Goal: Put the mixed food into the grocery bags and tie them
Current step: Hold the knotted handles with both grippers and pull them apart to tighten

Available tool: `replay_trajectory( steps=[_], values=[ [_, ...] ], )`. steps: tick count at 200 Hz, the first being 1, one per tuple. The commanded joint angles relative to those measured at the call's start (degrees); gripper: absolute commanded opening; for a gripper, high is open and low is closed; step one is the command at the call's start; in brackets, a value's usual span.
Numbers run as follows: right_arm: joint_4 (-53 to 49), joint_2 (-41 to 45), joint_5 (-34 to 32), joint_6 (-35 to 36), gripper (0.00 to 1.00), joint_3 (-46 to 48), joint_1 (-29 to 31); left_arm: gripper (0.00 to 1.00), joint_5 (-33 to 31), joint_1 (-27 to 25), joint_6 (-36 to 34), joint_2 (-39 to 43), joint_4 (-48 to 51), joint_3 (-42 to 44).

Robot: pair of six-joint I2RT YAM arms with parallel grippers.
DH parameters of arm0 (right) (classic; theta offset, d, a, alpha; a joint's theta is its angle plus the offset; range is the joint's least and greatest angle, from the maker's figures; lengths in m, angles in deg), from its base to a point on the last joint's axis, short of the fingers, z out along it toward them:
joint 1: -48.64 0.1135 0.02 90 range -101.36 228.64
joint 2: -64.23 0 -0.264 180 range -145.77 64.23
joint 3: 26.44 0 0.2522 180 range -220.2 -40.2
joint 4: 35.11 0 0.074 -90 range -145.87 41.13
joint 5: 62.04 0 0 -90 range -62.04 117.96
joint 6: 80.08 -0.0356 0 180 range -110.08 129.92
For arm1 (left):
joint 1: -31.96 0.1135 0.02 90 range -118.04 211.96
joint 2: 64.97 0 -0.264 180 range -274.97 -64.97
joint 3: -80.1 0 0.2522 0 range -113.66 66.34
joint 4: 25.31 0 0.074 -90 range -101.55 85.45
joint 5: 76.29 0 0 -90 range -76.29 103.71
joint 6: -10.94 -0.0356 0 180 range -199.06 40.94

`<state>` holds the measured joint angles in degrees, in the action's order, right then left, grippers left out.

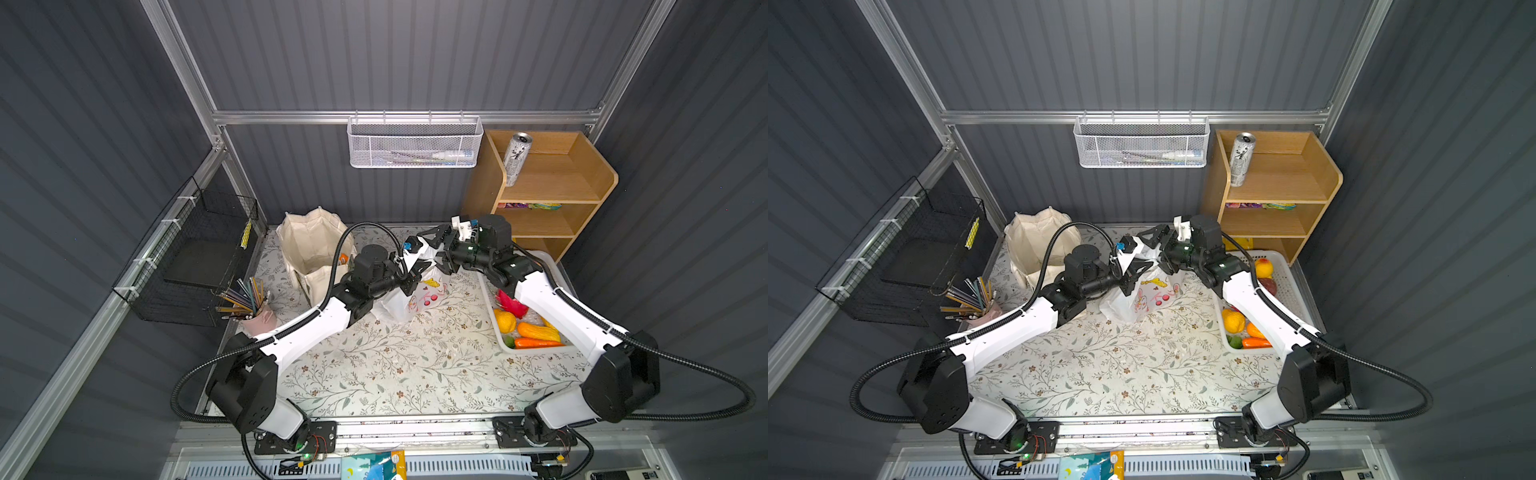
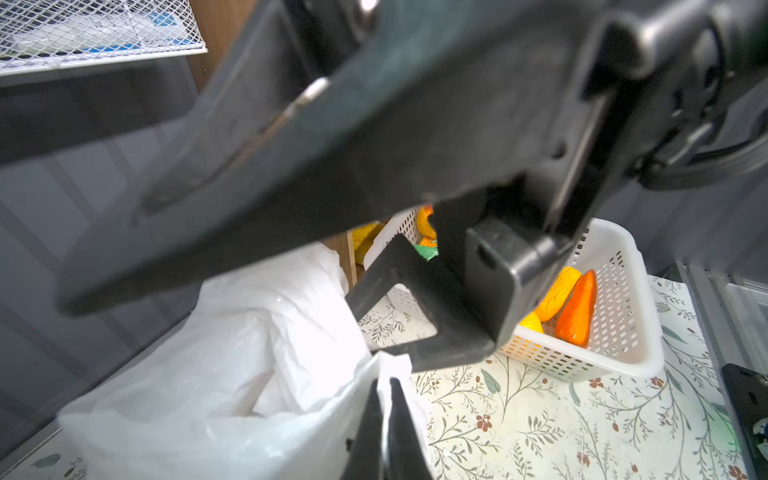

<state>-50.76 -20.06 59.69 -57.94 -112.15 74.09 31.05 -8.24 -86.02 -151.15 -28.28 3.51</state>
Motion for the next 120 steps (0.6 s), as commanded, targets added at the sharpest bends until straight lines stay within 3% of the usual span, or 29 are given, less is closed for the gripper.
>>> replay_trajectory(
  steps=[1,120],
  values=[
    [-1.4,2.0,0.3,0.4,0.88,2.5,-0.3,0.00,-2.1,-0.2,-1.3,0.9,0.2,0.6],
    [-3.2,1.5,3.2,0.5,0.91,4.3,0.7,0.00,-1.2,-0.2,-4.1,-0.2,2.4,-2.1]
  ],
)
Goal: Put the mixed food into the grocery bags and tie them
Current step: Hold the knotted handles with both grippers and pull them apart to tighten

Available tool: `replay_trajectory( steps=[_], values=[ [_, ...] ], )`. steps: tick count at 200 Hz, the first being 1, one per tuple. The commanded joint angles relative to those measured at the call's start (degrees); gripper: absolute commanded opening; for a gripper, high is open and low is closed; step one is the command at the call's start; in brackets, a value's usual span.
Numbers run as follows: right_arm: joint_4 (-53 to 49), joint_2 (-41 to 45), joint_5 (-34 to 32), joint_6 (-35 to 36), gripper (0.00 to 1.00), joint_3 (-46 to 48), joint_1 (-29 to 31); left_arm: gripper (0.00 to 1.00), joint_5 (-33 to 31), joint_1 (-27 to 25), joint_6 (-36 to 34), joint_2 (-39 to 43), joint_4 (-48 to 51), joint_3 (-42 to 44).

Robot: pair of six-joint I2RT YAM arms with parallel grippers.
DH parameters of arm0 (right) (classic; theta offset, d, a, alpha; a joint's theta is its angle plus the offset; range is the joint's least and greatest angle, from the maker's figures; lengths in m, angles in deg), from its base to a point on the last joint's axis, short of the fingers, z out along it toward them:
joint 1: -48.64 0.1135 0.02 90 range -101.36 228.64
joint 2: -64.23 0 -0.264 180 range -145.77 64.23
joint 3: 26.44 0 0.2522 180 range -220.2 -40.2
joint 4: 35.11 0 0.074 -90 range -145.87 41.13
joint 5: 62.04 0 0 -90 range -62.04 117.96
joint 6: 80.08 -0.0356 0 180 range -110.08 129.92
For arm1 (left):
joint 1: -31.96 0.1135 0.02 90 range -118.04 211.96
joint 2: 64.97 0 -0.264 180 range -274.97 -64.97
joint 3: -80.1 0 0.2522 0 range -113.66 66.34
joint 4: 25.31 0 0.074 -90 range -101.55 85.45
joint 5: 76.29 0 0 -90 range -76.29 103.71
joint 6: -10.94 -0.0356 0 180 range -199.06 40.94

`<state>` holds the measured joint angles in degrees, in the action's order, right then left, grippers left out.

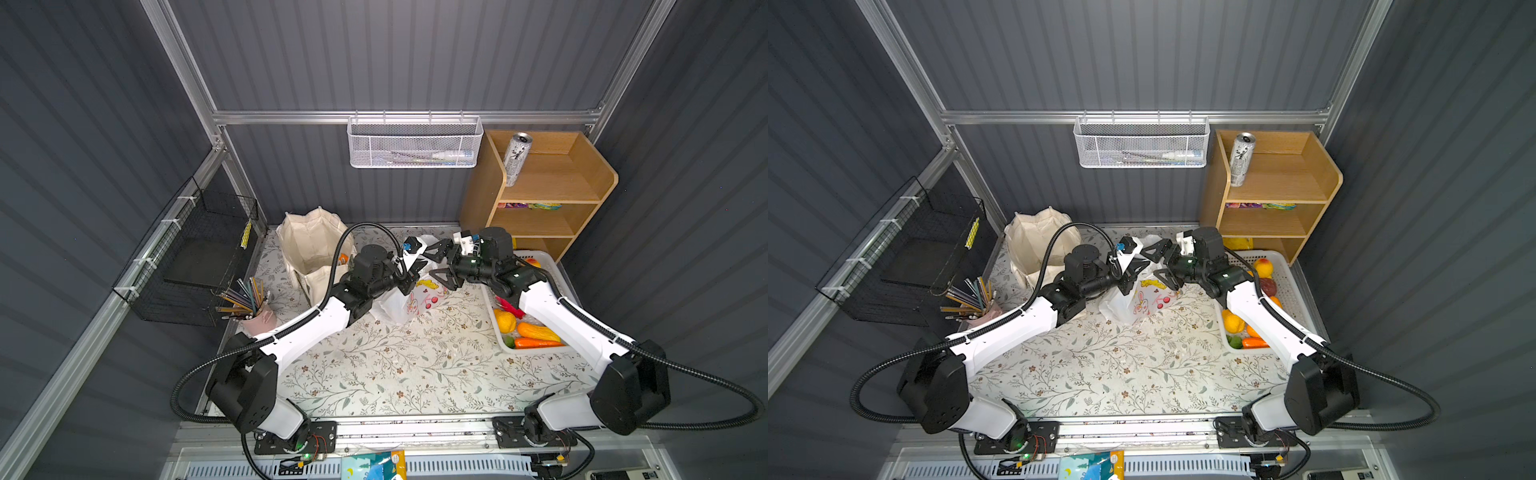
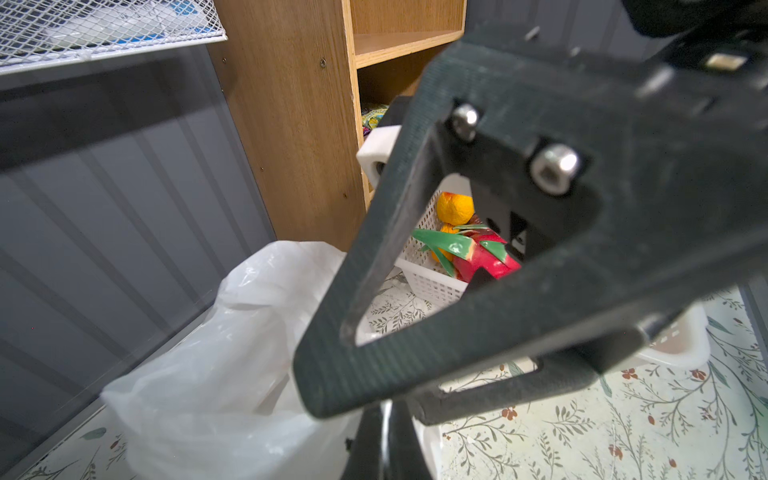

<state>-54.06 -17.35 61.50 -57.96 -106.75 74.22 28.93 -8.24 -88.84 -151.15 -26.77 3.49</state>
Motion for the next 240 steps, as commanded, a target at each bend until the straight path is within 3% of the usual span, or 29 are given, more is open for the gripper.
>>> replay_trajectory(
  steps=[1,78,104,132,173,190,215,240],
  values=[
    [0.2,-1.3,1.4,0.5,0.91,-1.2,0.6,0.00,0.9,-0.2,-1.3,-0.2,0.9,-2.1],
    [1.1,-7.0,1.6,0.5,0.90,-7.2,1.8,0.00,2.7,-0.2,-0.9,-0.5,1.5,-2.6],
    [2.0,-9.1,1.8,0.4,0.84,-10.1,1.9,0.00,3.2,-0.3,-0.5,-0.6,1.7,-2.5],
    [3.6,-9.7,1.6,0.5,0.58,-11.9,1.6,0.00,3.2,-0.4,0.7,-0.2,1.7,-1.2],
    [6.6,-8.5,1.0,0.5,0.03,-10.3,1.1,0.00,6.0,-0.5,3.5,0.6,-0.7,1.9],
    [9.6,-7.5,1.0,0.5,0.00,-8.1,0.7,0.00,7.0,-0.5,4.6,1.1,-0.8,2.7],
    [16.5,-5.6,1.9,0.6,0.00,-2.1,-0.9,0.27,6.0,-0.5,5.9,3.4,0.3,4.4],
    [26.5,-4.4,5.6,0.7,0.00,5.5,-4.0,0.42,3.2,-0.4,7.8,8.3,0.0,7.5]
  ],
)
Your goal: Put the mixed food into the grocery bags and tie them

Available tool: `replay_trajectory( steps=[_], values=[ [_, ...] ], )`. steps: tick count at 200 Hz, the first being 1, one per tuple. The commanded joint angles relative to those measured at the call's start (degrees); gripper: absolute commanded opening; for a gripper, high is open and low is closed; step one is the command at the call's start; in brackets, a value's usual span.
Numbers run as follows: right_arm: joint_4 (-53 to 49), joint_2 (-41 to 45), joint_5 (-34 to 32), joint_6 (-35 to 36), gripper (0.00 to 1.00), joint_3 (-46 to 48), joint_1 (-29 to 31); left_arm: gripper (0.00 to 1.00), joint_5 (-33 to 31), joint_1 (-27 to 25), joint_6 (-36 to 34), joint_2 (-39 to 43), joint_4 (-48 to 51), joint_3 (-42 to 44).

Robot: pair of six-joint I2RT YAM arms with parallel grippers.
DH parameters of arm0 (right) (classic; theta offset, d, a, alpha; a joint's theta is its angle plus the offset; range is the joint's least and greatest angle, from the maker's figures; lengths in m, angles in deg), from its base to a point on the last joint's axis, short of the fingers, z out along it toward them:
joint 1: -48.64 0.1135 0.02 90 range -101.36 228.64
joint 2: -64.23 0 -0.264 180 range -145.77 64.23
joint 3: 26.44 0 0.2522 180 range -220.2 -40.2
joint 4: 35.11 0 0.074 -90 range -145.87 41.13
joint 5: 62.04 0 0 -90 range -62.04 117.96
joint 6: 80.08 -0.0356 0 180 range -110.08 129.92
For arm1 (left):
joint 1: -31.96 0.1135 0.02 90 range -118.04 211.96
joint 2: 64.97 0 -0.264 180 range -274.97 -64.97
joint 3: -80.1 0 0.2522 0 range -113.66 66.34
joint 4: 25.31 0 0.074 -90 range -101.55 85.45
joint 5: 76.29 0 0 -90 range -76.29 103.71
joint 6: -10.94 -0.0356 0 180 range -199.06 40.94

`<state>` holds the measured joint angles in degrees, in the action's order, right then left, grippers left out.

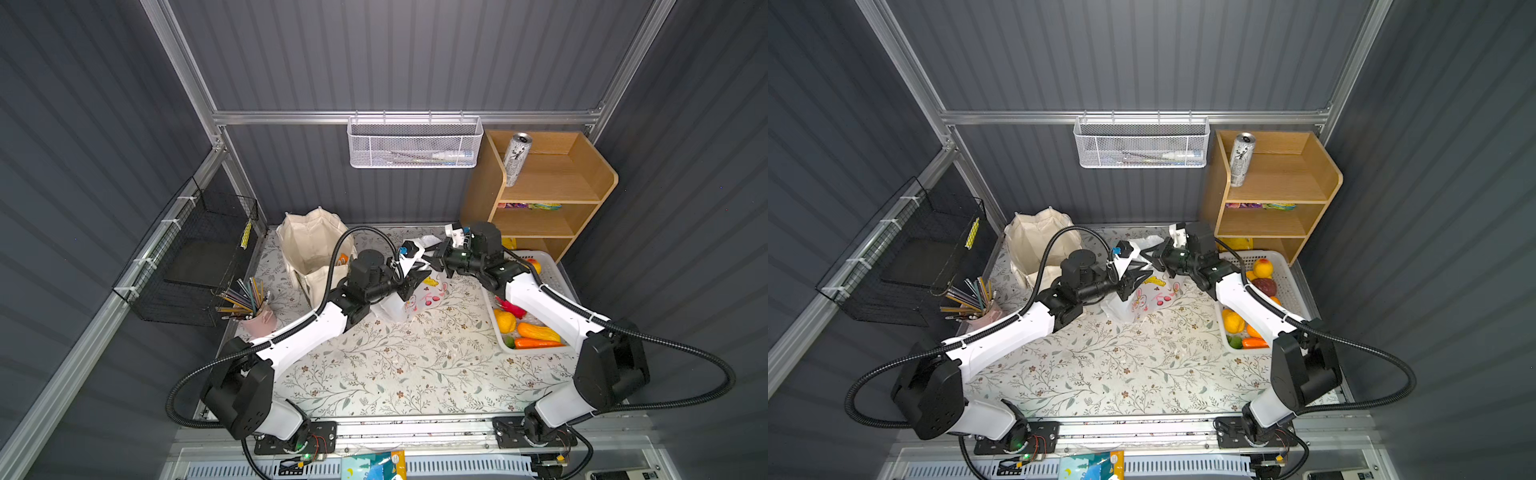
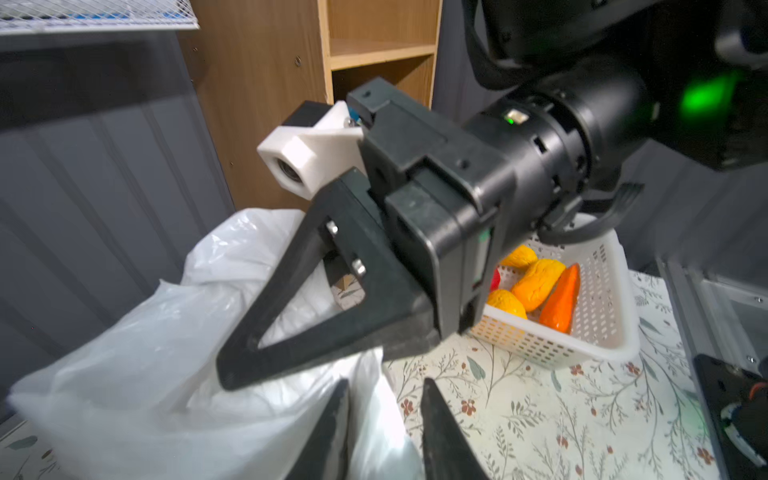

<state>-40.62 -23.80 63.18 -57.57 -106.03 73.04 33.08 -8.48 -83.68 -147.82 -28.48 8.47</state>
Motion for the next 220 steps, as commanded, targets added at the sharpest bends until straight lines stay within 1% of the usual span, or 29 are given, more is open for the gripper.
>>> replay_trajectory(
  steps=[1,33,53,75,95,132,165,171,178,191,196,203,213,220],
  values=[
    [13.3,2.1,4.1,0.4,0.00,5.0,-2.9,0.42,-1.6,-0.1,2.7,5.2,1.7,2.7],
    [23.6,2.0,12.2,0.6,0.00,10.2,-6.2,0.49,-6.6,0.9,5.9,11.2,0.3,5.4],
    [27.9,1.9,16.2,0.6,0.00,11.6,-6.8,0.56,-10.9,2.3,8.2,12.2,-0.2,5.4],
    [31.2,2.3,18.9,0.6,0.00,13.1,-6.8,0.58,-11.2,3.3,8.0,10.0,0.3,3.5],
    [32.6,3.0,19.8,0.7,0.00,14.4,-6.8,0.59,-9.9,3.4,8.4,6.8,0.3,1.1],
    [34.1,3.2,20.6,0.7,0.00,16.6,-6.8,0.60,-7.8,3.4,10.4,2.2,-4.2,-0.6],
    [35.8,3.3,21.5,0.7,0.00,16.8,-6.8,0.62,-5.3,3.4,12.4,-0.9,-6.7,-1.6],
    [36.1,3.5,21.7,0.6,0.00,16.8,-6.8,0.59,-4.5,3.4,12.7,-1.7,-6.8,-1.8],
    [36.5,3.7,21.8,0.6,0.00,16.7,-6.9,0.52,-3.6,3.4,13.1,-2.5,-6.9,-1.7],
    [37.0,4.3,22.0,0.6,0.00,16.3,-7.0,0.32,-2.5,3.4,14.8,-3.9,-8.5,-0.7],
    [37.3,4.6,22.2,0.6,0.00,16.2,-7.1,0.22,-2.4,3.4,15.3,-4.4,-9.4,-0.2],
    [37.7,4.9,22.4,0.6,0.00,16.0,-7.1,0.12,-2.0,3.4,16.1,-5.1,-10.1,0.5],
    [38.3,5.4,22.9,0.6,0.00,15.6,-7.1,0.03,-1.5,3.4,17.3,-6.3,-11.3,1.2],
    [38.7,5.6,23.2,0.7,0.00,15.3,-7.1,0.00,-1.0,3.4,18.2,-7.1,-12.1,1.5]
  ],
)
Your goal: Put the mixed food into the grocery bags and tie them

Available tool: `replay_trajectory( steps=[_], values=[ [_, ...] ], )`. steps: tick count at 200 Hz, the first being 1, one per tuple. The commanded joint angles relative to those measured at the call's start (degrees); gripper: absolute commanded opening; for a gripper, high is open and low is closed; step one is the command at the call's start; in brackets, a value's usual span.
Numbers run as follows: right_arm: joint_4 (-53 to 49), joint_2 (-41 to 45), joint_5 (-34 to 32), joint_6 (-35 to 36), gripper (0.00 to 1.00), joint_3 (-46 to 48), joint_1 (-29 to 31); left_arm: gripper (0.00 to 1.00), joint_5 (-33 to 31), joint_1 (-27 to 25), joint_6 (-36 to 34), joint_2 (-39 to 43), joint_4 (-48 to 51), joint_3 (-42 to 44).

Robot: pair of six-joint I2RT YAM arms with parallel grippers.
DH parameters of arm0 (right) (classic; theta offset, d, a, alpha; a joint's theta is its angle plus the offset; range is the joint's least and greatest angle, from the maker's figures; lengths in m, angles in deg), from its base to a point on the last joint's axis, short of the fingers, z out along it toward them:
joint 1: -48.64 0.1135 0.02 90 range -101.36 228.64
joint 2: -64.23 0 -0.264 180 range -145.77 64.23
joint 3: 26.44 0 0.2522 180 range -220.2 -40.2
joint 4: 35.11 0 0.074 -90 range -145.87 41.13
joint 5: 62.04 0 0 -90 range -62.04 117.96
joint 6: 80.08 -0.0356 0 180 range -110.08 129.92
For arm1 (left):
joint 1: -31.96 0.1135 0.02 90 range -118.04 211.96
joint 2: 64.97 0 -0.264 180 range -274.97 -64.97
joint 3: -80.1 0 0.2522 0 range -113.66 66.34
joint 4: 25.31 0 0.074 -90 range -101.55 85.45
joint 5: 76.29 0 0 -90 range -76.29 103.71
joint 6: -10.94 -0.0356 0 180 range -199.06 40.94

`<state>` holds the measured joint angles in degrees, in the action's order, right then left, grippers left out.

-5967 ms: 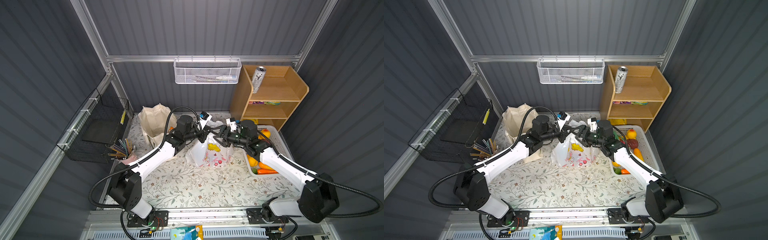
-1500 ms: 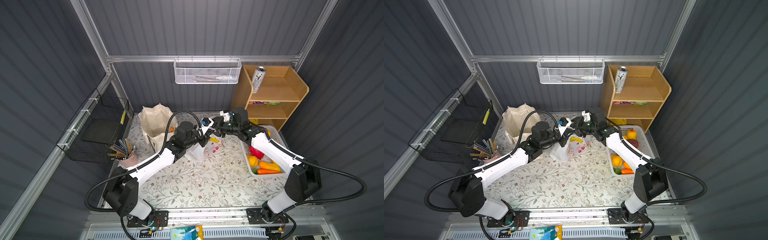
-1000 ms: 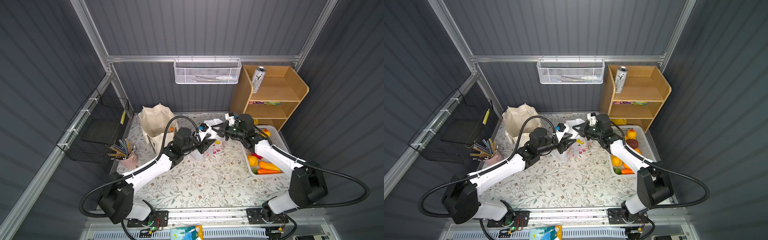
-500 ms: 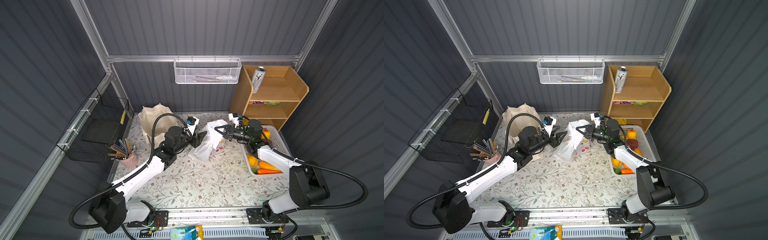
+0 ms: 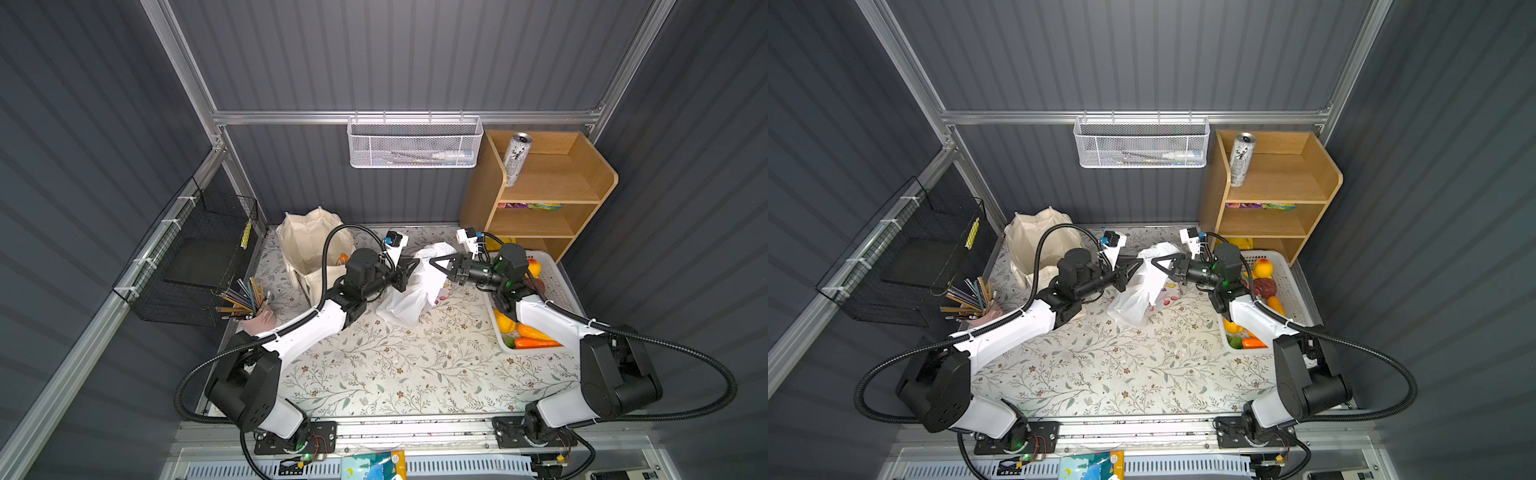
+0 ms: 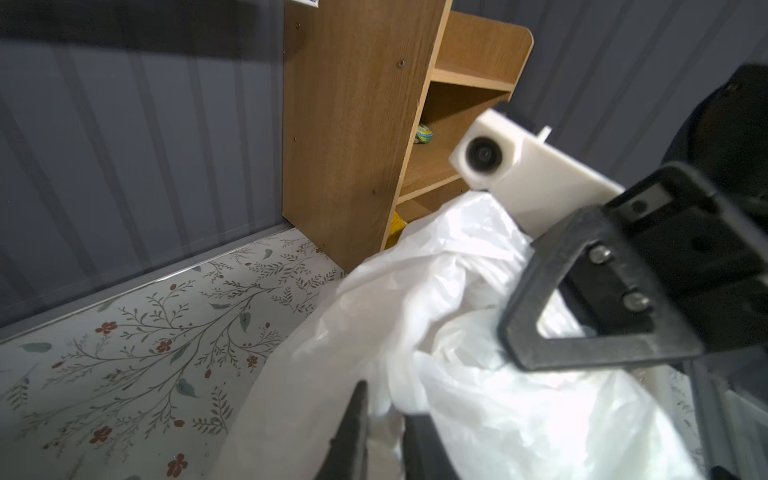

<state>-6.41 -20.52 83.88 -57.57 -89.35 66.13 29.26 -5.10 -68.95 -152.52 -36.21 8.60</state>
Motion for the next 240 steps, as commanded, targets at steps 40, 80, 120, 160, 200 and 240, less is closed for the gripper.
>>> replay_trajectory(
  steps=[40,80,120,160,200,240],
  values=[
    [6.7,2.2,2.7,0.6,0.00,-1.9,-0.2,0.00,6.8,-1.8,5.8,-7.1,-6.2,0.3],
    [9.0,0.8,2.5,0.5,0.00,-1.8,-0.2,0.00,10.0,-4.3,7.5,-10.0,-7.9,-1.3],
    [9.4,0.4,2.8,0.5,0.00,-1.3,-0.7,0.25,3.9,-4.3,7.2,-6.3,-7.9,1.3],
    [9.4,1.7,3.3,0.6,0.00,0.5,-1.7,0.38,-1.3,0.6,5.1,3.6,-3.9,6.4],
    [9.6,1.9,4.2,0.6,0.00,1.7,-2.4,0.43,4.4,4.4,4.1,8.6,-0.6,5.3],
    [9.8,1.6,4.7,0.6,0.09,1.6,-2.5,0.45,17.9,4.5,6.7,3.5,-0.9,-1.2]
  ],
)
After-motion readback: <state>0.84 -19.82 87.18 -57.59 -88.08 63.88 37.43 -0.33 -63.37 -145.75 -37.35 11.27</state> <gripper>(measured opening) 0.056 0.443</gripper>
